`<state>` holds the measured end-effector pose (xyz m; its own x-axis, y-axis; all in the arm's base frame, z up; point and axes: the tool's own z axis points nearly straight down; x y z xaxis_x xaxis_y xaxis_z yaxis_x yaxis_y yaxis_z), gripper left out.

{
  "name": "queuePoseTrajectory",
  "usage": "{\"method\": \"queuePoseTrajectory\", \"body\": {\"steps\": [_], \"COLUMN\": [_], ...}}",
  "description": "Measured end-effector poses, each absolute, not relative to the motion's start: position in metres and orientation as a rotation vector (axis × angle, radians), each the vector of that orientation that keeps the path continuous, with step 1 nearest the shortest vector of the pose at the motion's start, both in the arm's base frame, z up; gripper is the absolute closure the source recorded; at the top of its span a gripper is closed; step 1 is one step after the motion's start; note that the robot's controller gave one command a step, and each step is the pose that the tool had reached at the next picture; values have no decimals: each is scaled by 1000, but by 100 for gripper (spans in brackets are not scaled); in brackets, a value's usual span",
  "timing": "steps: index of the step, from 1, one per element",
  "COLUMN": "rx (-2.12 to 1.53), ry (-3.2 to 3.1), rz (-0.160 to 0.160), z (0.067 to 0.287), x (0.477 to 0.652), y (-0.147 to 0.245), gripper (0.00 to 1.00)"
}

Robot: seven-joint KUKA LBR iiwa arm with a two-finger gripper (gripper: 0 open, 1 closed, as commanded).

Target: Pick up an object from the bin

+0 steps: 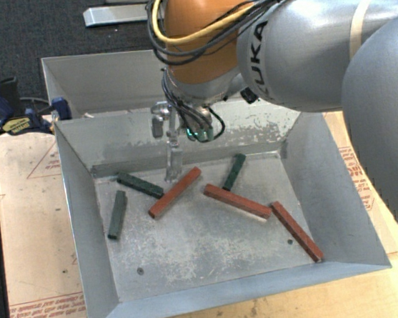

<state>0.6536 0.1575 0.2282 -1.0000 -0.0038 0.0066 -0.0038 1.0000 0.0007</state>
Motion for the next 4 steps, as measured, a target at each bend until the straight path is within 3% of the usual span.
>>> {"method": "queuePoseTrajectory", "body": {"steps": [1, 2, 3, 4], "rx": [325, 294, 302, 565], "ry": [-3120, -3130, -3129, -3102], "rz": [-2, 2, -3, -3], "z": [73, 70, 71, 223], "x": [640, 648, 648, 625], "y": [200, 133, 137, 152], "gripper": [0, 0, 100, 100]}}
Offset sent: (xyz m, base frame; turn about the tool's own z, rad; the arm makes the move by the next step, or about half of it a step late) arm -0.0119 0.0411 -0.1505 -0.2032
